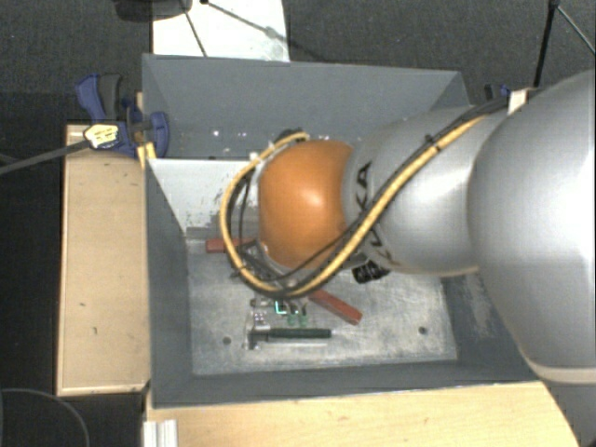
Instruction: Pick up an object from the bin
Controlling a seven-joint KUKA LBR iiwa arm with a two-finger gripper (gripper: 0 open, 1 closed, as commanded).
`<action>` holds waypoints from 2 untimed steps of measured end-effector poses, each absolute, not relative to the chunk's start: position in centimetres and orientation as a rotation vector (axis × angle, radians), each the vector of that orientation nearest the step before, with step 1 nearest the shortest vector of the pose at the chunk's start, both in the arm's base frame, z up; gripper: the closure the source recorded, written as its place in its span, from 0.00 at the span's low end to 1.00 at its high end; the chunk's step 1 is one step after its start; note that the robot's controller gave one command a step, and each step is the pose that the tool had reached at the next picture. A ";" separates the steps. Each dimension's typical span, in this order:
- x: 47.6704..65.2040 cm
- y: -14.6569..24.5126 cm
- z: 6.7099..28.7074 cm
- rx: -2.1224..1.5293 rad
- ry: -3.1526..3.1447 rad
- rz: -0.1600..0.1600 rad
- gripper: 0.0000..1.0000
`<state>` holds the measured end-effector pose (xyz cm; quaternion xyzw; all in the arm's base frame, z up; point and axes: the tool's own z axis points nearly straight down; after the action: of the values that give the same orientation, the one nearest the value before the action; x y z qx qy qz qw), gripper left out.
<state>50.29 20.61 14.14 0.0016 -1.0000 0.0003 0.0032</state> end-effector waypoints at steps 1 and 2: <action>50.4 20.6 14.4 0.001 -3.139 -0.001 0.00; 52.4 21.1 17.8 0.041 -3.142 -0.001 0.00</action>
Offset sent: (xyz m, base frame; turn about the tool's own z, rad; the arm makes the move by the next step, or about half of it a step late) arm 0.0260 0.0064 0.0446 -0.0299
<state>52.44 21.12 17.80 0.0131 -0.9999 -0.0002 -0.0004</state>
